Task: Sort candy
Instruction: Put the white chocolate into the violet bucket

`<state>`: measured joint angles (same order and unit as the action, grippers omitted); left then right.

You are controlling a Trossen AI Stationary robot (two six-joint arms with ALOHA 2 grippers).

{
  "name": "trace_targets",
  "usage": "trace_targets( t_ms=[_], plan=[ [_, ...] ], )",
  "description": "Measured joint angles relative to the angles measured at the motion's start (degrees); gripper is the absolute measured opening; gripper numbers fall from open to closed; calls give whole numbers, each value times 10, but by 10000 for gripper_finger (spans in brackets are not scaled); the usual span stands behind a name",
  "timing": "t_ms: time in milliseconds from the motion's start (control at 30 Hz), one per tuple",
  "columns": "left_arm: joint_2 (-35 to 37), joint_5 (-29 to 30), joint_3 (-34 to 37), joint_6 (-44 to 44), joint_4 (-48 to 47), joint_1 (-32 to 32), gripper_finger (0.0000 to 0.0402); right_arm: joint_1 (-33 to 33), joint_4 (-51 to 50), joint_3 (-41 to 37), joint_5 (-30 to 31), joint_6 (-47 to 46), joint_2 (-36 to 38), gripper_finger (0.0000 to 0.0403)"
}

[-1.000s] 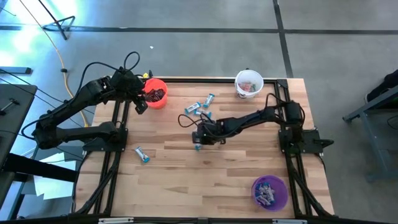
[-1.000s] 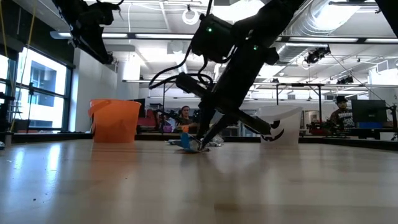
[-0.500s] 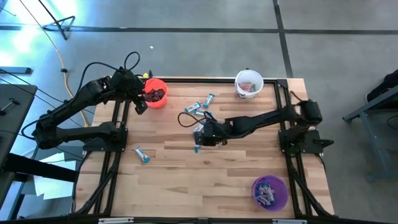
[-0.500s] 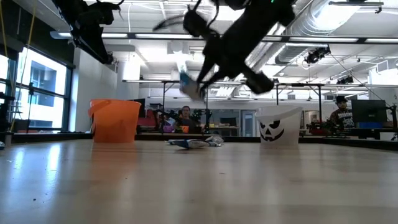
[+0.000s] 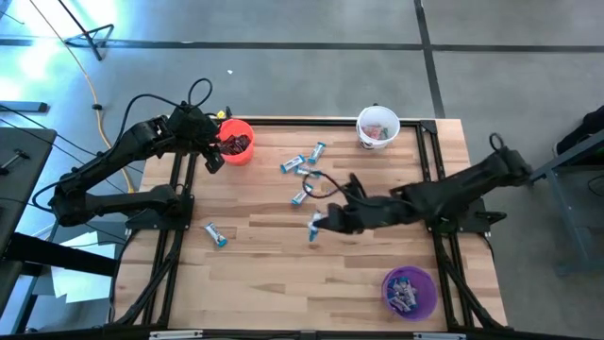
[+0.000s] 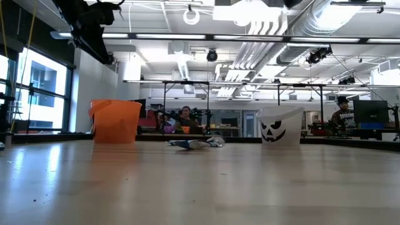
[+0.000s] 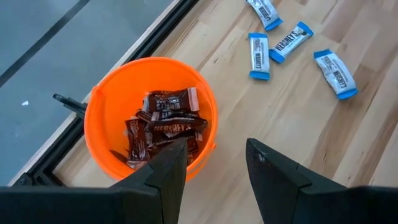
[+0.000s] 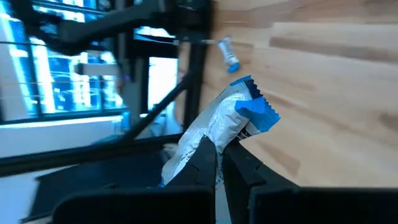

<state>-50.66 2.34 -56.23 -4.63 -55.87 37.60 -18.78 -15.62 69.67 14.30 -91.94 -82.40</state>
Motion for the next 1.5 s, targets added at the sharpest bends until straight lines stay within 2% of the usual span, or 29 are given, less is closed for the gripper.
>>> trace_targets(
  t_ms=[133,233,400,667,800,933,1100,1500],
  plan=[
    [0,0,0,27,0,0,152,-50,-6,0,47,-26,30,0],
    [0,0,0,46,0,0,152,-83,-22,0,53,-51,38,0],
    [0,14,0,90,0,0,152,-142,-65,0,12,-112,38,0],
    [0,29,0,144,1,0,152,-238,-158,0,-15,-233,38,0],
    [0,30,0,161,1,0,152,-273,-234,0,-68,-293,38,0],
    [0,30,0,180,1,0,152,-298,-324,0,-143,-341,38,0],
    [0,31,0,193,2,0,152,-319,-404,0,-200,-367,38,0],
    [-1,43,0,195,5,0,152,-330,-528,-1,-222,-406,32,0]
  ],
)
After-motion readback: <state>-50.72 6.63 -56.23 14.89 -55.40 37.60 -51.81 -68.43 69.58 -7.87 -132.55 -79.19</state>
